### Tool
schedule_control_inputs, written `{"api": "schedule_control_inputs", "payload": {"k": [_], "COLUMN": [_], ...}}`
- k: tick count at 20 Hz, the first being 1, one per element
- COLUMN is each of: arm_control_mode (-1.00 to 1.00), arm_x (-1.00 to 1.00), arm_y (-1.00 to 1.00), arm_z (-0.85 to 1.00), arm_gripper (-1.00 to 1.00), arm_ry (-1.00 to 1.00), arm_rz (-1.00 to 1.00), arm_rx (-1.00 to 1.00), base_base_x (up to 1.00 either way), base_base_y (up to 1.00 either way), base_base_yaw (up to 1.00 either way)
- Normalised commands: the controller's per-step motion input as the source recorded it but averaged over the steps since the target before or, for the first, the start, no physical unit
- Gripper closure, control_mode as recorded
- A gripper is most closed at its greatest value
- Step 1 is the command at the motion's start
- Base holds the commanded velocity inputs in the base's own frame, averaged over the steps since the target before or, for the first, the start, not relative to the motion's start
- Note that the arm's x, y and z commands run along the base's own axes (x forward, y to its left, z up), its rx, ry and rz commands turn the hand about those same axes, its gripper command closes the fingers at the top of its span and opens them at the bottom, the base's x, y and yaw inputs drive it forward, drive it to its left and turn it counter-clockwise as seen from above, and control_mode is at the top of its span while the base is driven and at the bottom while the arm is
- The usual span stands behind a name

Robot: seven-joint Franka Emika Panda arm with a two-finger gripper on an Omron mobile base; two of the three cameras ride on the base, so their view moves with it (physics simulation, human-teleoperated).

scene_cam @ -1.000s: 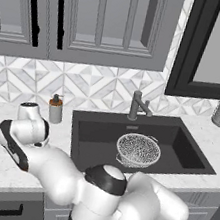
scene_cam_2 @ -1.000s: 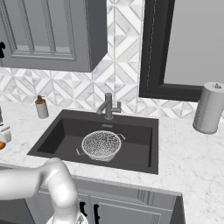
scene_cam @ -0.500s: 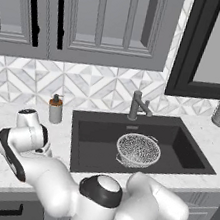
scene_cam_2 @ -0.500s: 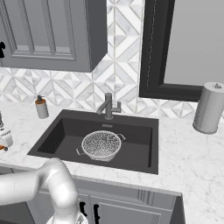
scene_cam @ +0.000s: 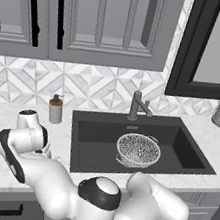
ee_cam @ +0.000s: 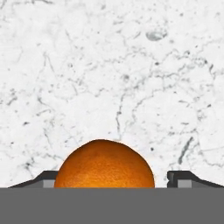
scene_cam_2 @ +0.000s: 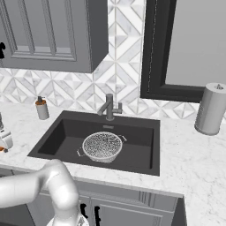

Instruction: Put the colander in the sink, put the tangerine in the colander, and turn on the sink faucet and pour water over the colander.

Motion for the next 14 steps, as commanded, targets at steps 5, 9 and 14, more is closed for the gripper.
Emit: {"api": "schedule_control_inputs", "payload": {"k": [5,9,14], "arm_control_mode": [-1.00,-1.00,-1.00], "arm_x": [0.07,-0.03,-0.18], "arm_y": [0.00,-0.39,-0.78], "arm_z": [-0.41,-0.12,0.15], "arm_gripper": [1.00,1.00,1.00], "arm_ry": [-0.04,-0.05,0.00], "arm_rz": [0.00,0.00,0.01], "arm_rx": [-0.03,-0.06,0.04], "base_base_x": [0.00,0.00,0.00], "base_base_y": [0.00,0.00,0.00], "base_base_yaw": [0.00,0.00,0.00]}}
